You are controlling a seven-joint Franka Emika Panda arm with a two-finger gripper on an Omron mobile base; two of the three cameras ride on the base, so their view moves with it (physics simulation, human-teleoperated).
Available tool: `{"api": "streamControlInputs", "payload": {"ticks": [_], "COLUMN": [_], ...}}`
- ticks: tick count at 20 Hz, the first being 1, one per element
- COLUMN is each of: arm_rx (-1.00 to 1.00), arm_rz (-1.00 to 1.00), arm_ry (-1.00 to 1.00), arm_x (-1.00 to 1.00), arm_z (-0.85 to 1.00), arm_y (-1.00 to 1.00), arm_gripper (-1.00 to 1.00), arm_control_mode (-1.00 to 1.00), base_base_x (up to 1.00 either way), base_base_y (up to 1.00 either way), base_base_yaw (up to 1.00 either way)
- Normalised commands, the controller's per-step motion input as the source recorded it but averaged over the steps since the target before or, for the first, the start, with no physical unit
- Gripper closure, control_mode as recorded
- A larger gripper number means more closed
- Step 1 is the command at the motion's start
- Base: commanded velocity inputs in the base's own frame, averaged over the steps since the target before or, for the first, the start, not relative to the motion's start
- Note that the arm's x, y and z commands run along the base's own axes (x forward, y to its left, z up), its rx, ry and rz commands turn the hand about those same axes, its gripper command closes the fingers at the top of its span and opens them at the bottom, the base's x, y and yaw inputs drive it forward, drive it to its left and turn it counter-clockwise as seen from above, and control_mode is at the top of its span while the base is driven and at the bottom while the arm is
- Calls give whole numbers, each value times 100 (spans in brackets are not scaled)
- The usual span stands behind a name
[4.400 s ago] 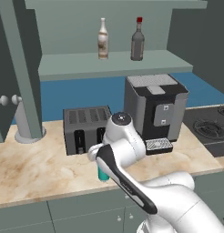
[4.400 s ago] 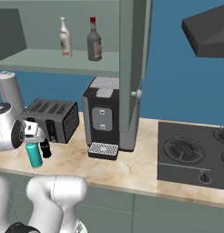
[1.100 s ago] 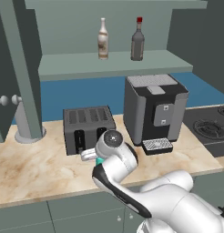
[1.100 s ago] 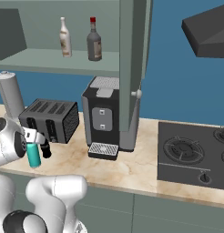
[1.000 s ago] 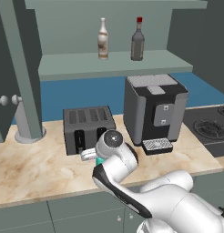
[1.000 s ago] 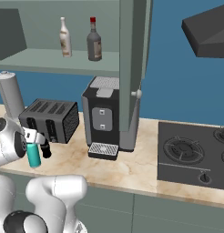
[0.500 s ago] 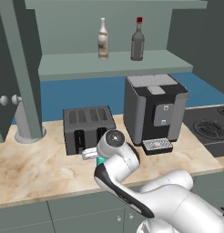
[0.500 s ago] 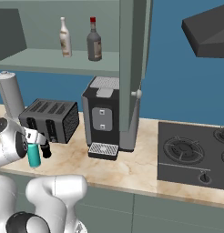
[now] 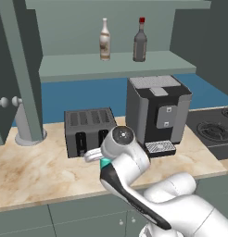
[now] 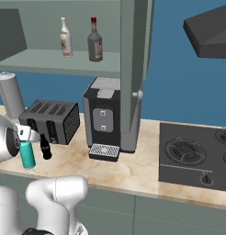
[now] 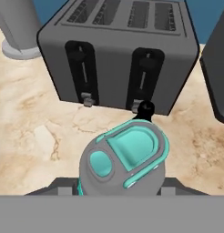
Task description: Sort all alcoholic drinks to one cabinet, and non-alcoholic drinks to the other.
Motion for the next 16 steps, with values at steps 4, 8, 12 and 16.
{"api": "streamControlInputs", "payload": {"ticks": [4,8,12,16], "arm_rx": [0,0,0,0], "arm_rz": [9,9,8,8], "arm_ry": [-5,-8,-9,-6], "arm_x": [-44,-31,-22,-23], "arm_z": [71,65,61,58], "arm_y": [-13,-15,-20,-26], "arm_gripper": [100,100,100,100], "arm_control_mode": [-100,-100,-100,-100], "base_base_x": [0,0,0,0], "base_base_y": [0,0,0,0], "base_base_yaw": [0,0,0,0]}}
